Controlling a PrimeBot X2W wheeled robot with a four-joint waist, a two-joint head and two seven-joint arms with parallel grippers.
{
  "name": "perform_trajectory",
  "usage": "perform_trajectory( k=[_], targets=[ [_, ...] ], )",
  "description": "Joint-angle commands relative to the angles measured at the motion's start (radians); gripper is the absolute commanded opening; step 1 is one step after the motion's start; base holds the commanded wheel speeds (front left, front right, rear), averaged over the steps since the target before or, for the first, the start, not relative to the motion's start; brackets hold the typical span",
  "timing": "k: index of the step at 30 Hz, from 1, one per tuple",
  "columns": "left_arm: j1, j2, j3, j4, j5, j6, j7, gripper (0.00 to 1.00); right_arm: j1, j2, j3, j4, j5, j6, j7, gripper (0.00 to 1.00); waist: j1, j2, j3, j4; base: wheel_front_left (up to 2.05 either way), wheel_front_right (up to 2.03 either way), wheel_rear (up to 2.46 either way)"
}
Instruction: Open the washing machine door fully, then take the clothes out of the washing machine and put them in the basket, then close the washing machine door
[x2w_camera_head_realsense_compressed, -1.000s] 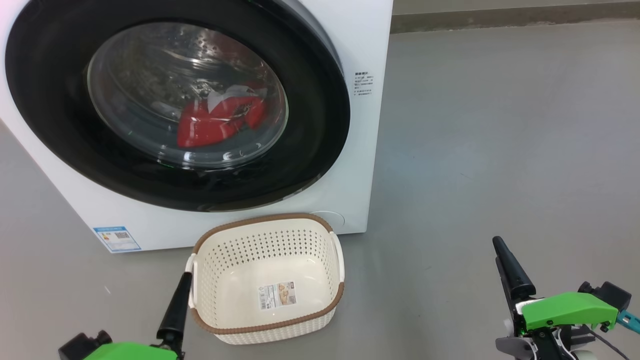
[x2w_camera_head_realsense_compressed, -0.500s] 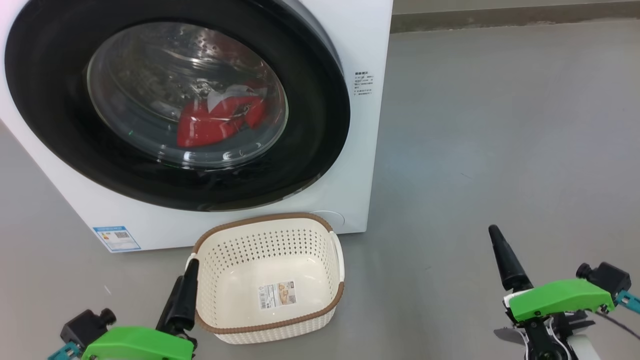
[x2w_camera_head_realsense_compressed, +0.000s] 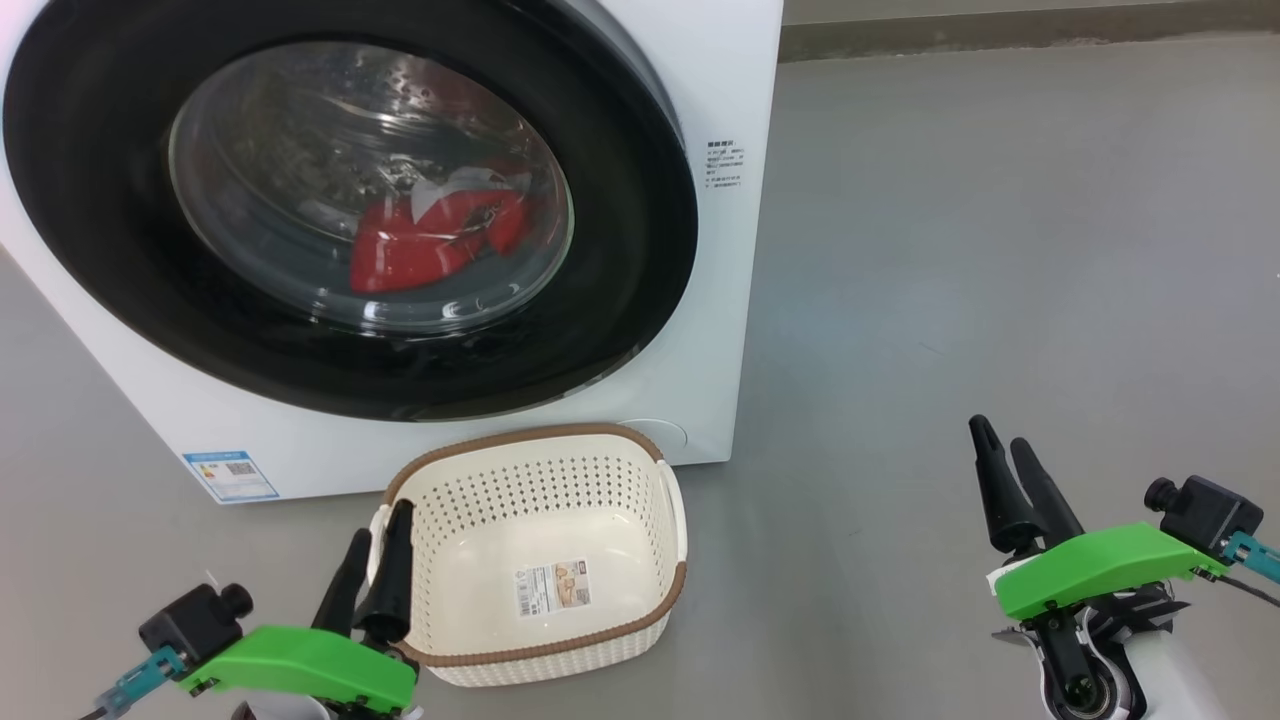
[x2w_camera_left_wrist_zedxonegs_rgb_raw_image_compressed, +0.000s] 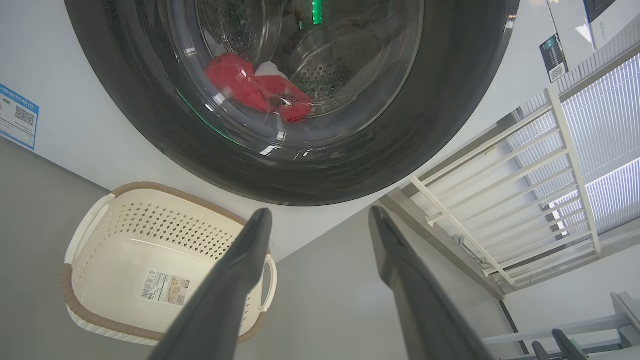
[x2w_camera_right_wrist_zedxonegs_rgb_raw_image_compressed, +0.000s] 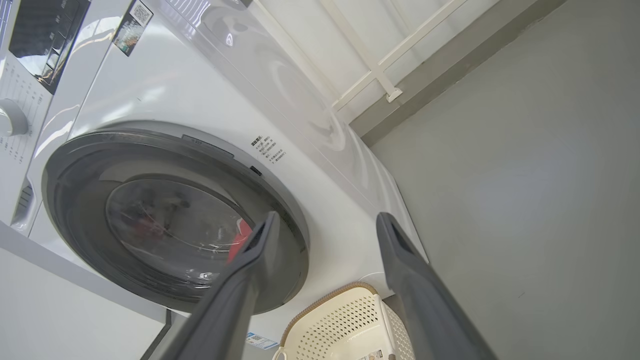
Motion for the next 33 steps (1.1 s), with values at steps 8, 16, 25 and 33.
perform_trajectory(
  k=[8,16,25,33],
  targets=[
    [-0.077,0.010,0.005,-0.004,0.111,0.017,-0.035,1.00,-0.076,-0.014,0.007,-0.029,-0.145,0.000,-0.035,1.00,-0.0001,0.0000,0.000,-0.002,0.00,0.00,0.00],
    [-0.100,0.010,-0.004,0.003,0.198,0.022,-0.059,1.00,-0.096,-0.016,0.032,-0.026,-0.218,0.000,-0.059,1.00,-0.0001,0.0000,-0.005,-0.002,0.00,0.00,0.00],
    [-0.127,0.011,-0.012,0.002,0.301,0.035,-0.085,1.00,-0.124,-0.018,0.068,-0.013,-0.318,0.000,-0.085,1.00,-0.0001,0.0000,-0.008,0.000,0.00,0.00,0.00],
    [-0.145,0.011,-0.009,-0.019,0.393,0.050,-0.106,1.00,-0.147,-0.020,0.113,0.004,-0.378,0.001,-0.106,1.00,-0.0001,0.0000,-0.009,0.003,0.00,0.00,0.00]
  ],
)
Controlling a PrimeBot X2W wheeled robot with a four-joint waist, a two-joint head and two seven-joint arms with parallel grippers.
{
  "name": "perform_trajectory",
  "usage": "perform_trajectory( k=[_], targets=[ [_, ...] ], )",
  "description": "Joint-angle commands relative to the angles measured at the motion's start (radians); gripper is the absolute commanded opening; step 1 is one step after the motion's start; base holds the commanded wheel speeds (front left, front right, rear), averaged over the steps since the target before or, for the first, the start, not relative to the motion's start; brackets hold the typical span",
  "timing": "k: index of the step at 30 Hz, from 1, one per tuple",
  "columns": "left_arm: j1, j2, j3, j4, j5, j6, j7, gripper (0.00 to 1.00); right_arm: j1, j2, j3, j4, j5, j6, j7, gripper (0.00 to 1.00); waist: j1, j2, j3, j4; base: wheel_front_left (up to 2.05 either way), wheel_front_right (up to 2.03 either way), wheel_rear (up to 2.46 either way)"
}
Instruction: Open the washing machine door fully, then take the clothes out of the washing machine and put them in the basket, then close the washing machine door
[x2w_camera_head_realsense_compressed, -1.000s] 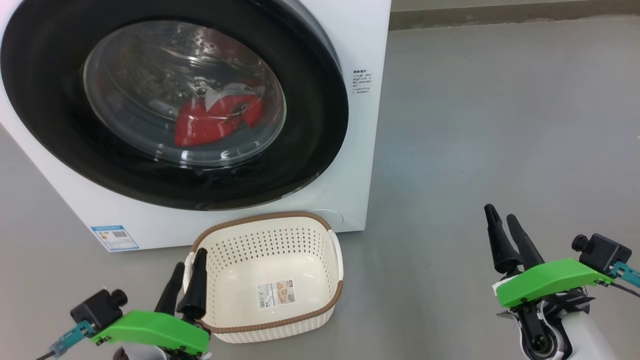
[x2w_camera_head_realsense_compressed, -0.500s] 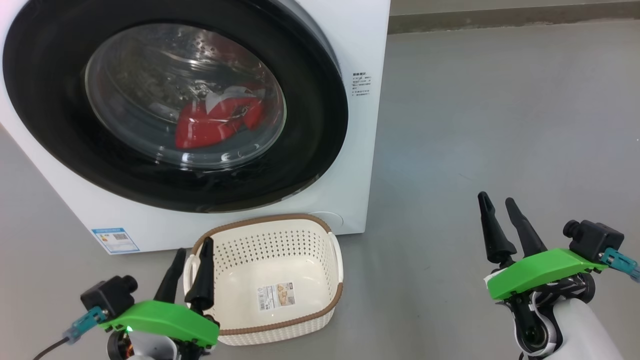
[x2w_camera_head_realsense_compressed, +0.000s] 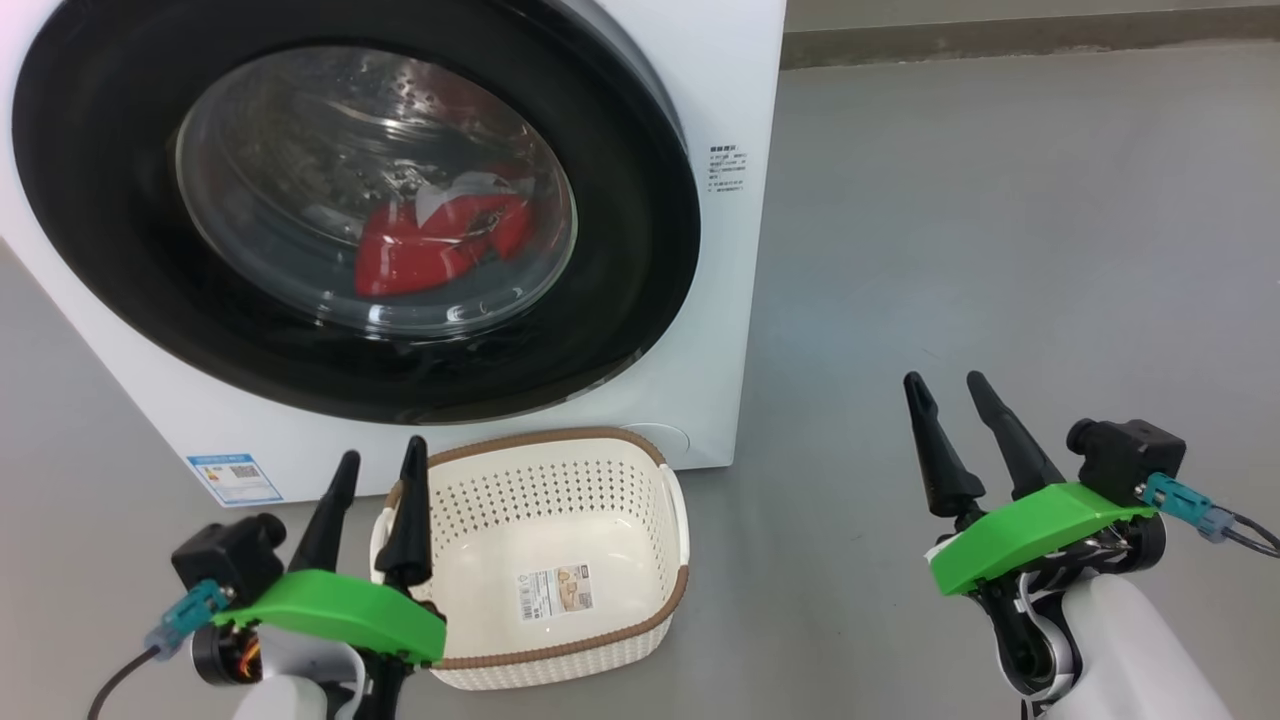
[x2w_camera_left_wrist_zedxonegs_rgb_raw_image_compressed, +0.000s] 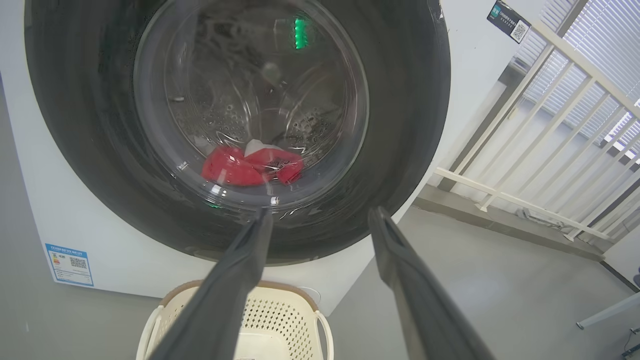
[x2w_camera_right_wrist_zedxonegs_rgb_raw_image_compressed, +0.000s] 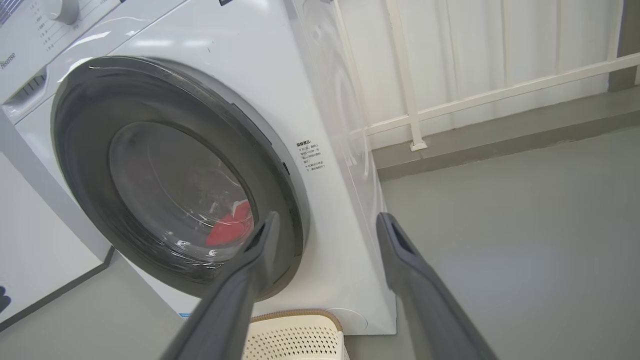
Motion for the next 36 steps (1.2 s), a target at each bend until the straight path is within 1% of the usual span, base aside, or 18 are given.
perform_trajectory(
  k=[1,13,26,36],
  targets=[
    [-0.055,0.013,0.021,-0.031,0.025,0.006,-0.014,1.00,-0.054,-0.007,0.020,-0.021,-0.023,0.000,-0.015,1.00,-0.0001,0.0000,0.000,0.000,0.00,0.00,0.00],
    [-0.079,0.015,0.015,-0.012,0.162,0.007,-0.052,1.00,-0.092,-0.010,0.056,0.005,-0.174,0.000,-0.053,1.00,-0.0001,0.0000,-0.011,-0.001,0.00,0.00,0.00],
    [-0.119,0.017,0.000,0.017,0.299,0.018,-0.091,1.00,-0.129,-0.013,0.082,0.013,-0.317,0.000,-0.091,1.00,-0.0001,0.0000,-0.015,0.002,0.00,0.00,0.00],
    [-0.127,0.017,-0.001,0.023,0.301,0.020,-0.093,1.00,-0.132,-0.013,0.076,0.011,-0.331,0.000,-0.094,1.00,-0.0001,0.0000,-0.008,0.001,0.00,0.00,0.00]
  ],
)
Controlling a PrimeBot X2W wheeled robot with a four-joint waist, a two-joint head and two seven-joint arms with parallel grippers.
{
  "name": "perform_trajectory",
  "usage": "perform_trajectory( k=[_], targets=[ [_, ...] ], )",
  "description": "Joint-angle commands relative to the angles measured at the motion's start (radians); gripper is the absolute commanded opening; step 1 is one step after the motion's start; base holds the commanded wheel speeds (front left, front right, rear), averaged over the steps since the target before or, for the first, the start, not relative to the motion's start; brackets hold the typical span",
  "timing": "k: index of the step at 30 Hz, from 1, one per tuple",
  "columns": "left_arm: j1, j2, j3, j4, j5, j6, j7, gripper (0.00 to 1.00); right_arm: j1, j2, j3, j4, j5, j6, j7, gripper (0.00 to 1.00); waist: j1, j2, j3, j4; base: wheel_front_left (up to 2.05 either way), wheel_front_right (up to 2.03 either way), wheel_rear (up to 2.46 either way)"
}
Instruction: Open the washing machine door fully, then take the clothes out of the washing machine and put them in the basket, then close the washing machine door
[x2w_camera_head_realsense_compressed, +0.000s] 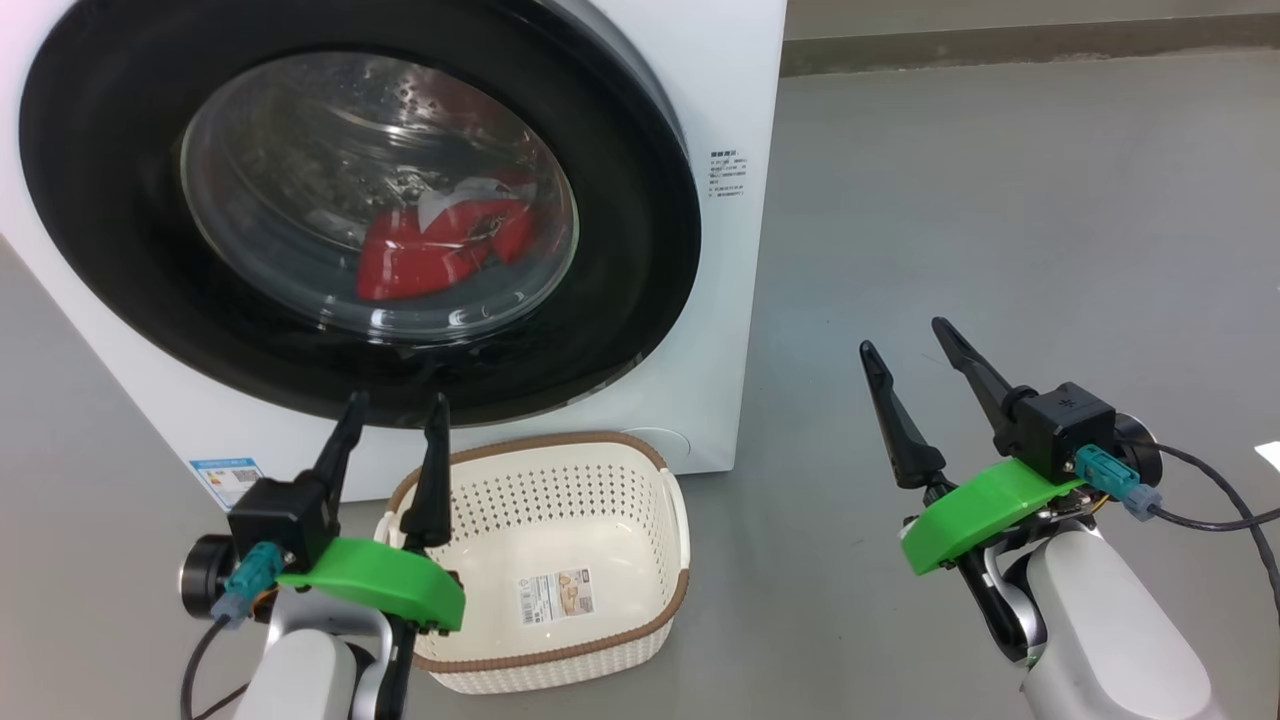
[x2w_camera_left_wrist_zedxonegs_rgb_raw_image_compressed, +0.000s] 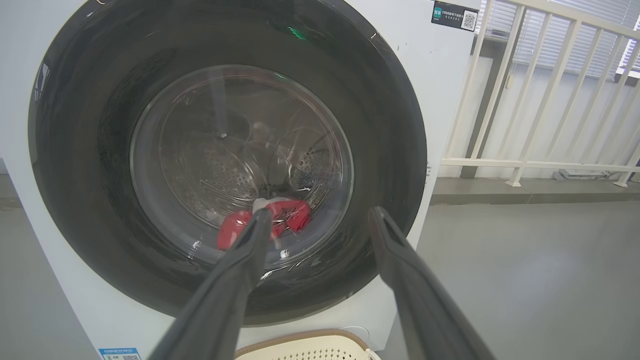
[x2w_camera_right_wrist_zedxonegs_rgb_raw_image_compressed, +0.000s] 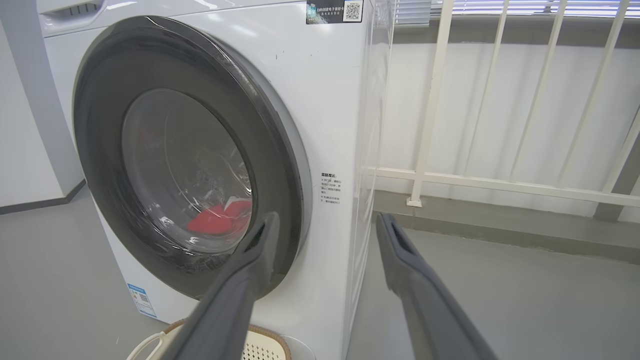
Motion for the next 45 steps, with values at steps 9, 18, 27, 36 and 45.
perform_trajectory(
  k=[9,18,27,36,45],
  targets=[
    [-0.036,0.017,0.021,-0.018,-0.018,0.002,-0.012,1.00,-0.038,0.002,0.003,-0.025,-0.008,0.000,-0.014,1.00,0.0000,-0.0001,0.007,0.003,0.00,0.00,0.00],
    [-0.048,0.017,-0.006,-0.060,-0.049,0.001,-0.012,1.00,-0.062,0.002,-0.021,-0.022,-0.020,0.000,-0.014,0.00,0.0000,-0.0001,0.067,0.029,0.00,0.00,0.00],
    [-0.059,0.017,-0.029,-0.143,-0.046,0.004,-0.012,1.00,-0.128,0.002,-0.057,-0.030,0.101,0.000,-0.014,0.00,0.0000,-0.0001,0.155,0.063,0.00,0.00,0.00],
    [-0.075,0.017,-0.052,-0.227,-0.027,0.006,-0.012,1.00,-0.244,0.002,-0.059,0.012,0.357,0.000,-0.014,0.00,0.0000,-0.0001,0.245,0.089,0.00,0.00,0.00],
    [-0.075,0.018,-0.069,-0.312,-0.041,0.011,-0.009,1.00,-0.362,0.002,-0.032,0.025,0.602,0.000,0.071,0.00,0.0000,-0.0001,0.328,0.103,0.00,0.00,0.00]
  ],
)
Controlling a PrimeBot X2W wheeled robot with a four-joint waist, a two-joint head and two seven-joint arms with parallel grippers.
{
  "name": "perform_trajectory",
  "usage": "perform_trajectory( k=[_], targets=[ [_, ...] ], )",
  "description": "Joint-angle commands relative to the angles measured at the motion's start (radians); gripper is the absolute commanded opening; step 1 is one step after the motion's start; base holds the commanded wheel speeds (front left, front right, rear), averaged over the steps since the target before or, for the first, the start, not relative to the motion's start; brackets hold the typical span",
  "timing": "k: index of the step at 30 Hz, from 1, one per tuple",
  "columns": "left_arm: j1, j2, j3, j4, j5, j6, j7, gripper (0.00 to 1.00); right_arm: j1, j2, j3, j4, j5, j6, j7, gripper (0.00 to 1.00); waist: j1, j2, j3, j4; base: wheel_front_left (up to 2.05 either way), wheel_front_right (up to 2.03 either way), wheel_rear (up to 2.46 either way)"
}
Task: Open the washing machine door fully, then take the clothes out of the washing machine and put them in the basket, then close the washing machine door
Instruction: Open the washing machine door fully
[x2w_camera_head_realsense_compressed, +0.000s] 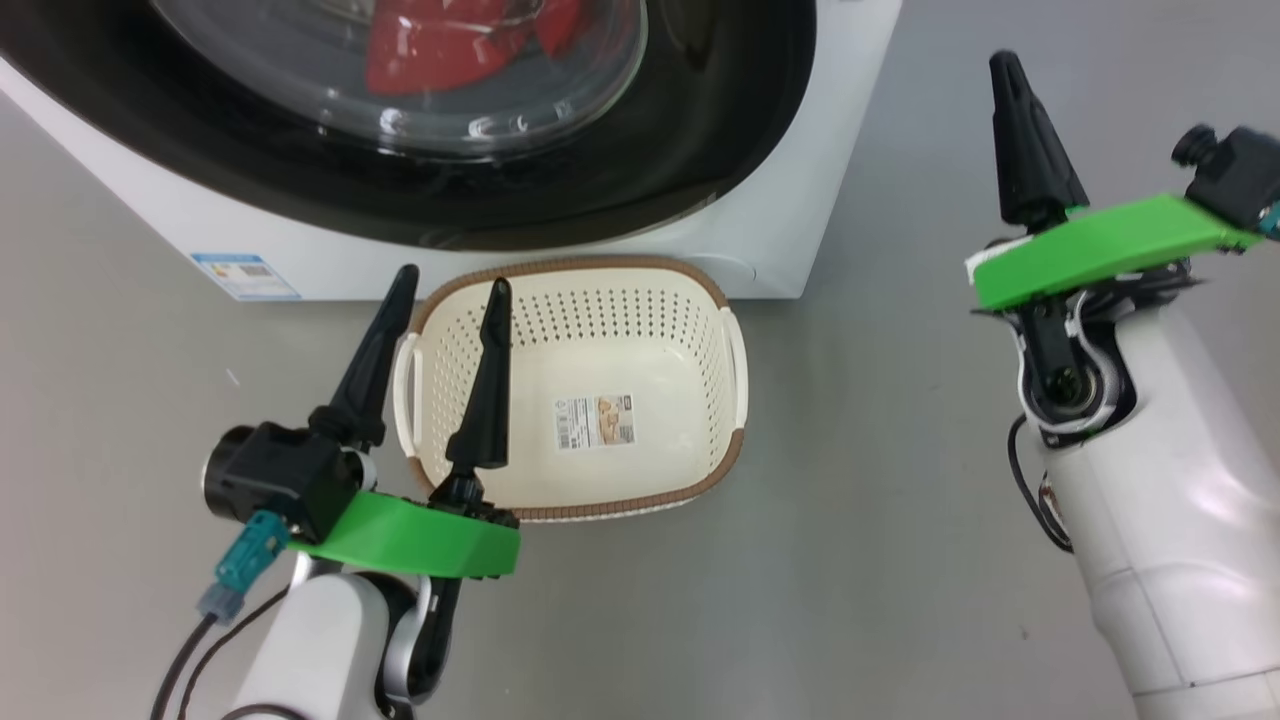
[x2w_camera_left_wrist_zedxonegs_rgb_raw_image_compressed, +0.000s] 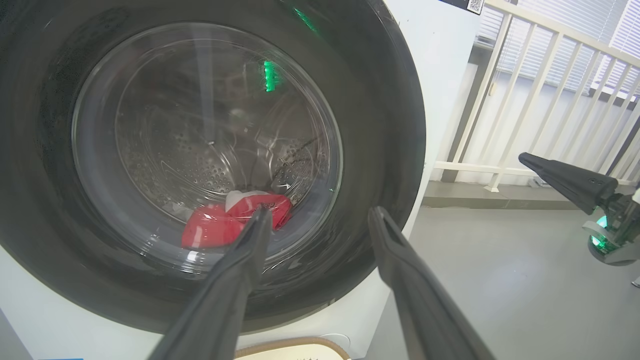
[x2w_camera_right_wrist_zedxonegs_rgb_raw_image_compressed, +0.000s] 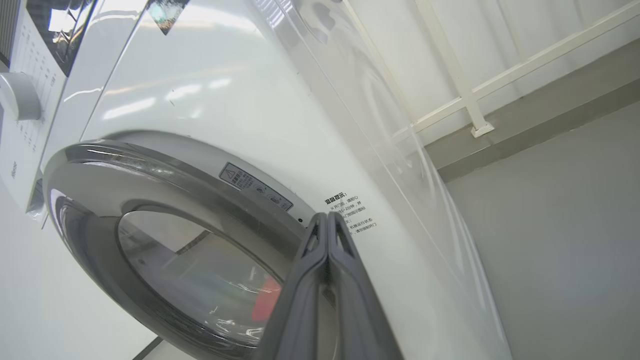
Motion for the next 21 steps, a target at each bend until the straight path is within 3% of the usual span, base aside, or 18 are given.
perform_trajectory(
  k=[1,10,21],
  targets=[
    [-0.029,0.018,0.026,-0.038,0.001,0.006,-0.005,1.00,-0.034,0.008,0.022,-0.032,0.047,0.000,0.021,0.00,0.0000,-0.0001,0.036,0.012,0.00,0.00,0.00],
    [-0.031,0.021,0.029,-0.097,0.010,0.021,-0.007,1.00,-0.115,-0.012,0.005,-0.069,0.365,0.000,0.236,0.00,0.0000,-0.0001,0.100,0.035,0.00,0.00,0.00],
    [-0.029,0.023,0.019,-0.119,0.018,0.016,-0.008,1.00,-0.252,-0.056,-0.055,-0.027,0.594,0.000,0.431,0.00,0.0000,-0.0001,0.165,0.084,0.00,0.00,0.00]
  ],
)
